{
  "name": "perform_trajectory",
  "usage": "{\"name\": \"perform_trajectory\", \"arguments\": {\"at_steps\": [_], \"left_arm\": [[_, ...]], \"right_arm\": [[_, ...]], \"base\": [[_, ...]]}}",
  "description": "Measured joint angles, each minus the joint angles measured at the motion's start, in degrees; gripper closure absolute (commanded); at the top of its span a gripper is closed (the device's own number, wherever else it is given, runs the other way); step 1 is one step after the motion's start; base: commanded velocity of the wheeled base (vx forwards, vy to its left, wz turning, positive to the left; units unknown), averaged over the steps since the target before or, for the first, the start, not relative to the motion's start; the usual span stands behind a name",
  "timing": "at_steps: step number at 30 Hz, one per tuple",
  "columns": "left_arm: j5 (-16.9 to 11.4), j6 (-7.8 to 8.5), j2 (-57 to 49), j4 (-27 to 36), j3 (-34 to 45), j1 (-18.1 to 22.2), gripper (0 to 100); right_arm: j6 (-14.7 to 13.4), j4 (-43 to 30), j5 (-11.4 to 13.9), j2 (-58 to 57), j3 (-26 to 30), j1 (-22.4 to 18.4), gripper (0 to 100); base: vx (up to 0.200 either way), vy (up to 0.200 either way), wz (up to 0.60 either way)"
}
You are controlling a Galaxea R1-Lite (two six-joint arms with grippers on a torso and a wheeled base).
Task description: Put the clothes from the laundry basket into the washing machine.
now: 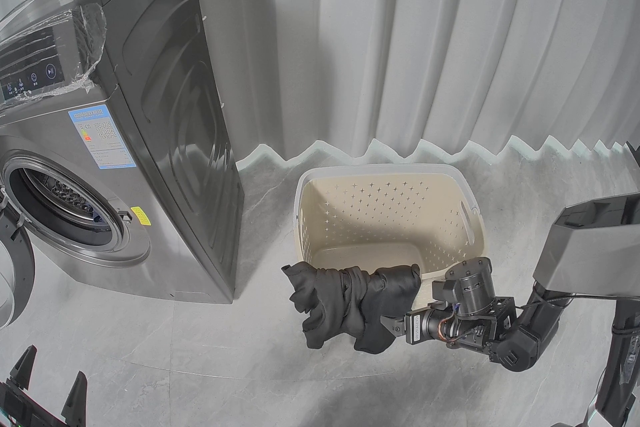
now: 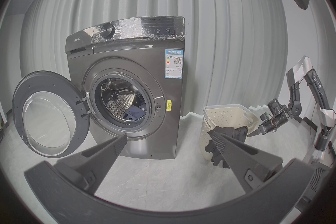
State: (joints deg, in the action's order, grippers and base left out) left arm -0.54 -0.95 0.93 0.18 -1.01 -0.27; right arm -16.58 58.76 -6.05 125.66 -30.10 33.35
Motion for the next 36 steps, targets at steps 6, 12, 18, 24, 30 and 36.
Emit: {"name": "perform_trajectory", "arguments": {"at_steps": [6,12,18,24,30,36], "left_arm": [[0.0,0.0,0.0,0.0,0.0,0.0,0],[0.0,0.0,0.0,0.0,0.0,0.0,0],[0.0,0.0,0.0,0.0,0.0,0.0,0],[0.0,0.0,0.0,0.0,0.0,0.0,0],[0.0,0.02,0.0,0.0,0.0,0.0,0],[0.0,0.0,0.0,0.0,0.0,0.0,0]], "right_arm": [[0.0,0.1,0.0,3.7,-3.6,-0.7,0],[0.1,0.1,0.0,6.5,-6.8,-1.0,0],[0.2,0.2,-0.1,8.8,-9.4,-1.2,0],[0.4,0.3,-1.0,10.8,-13.1,-1.9,100],[0.5,1.0,-2.1,11.9,-14.3,-2.2,100],[0.5,2.9,-2.4,12.2,-14.4,-2.1,100]], "base": [[0.0,0.0,0.0],[0.0,0.0,0.0],[0.0,0.0,0.0],[0.0,0.0,0.0],[0.0,0.0,0.0],[0.0,0.0,0.0]]}}
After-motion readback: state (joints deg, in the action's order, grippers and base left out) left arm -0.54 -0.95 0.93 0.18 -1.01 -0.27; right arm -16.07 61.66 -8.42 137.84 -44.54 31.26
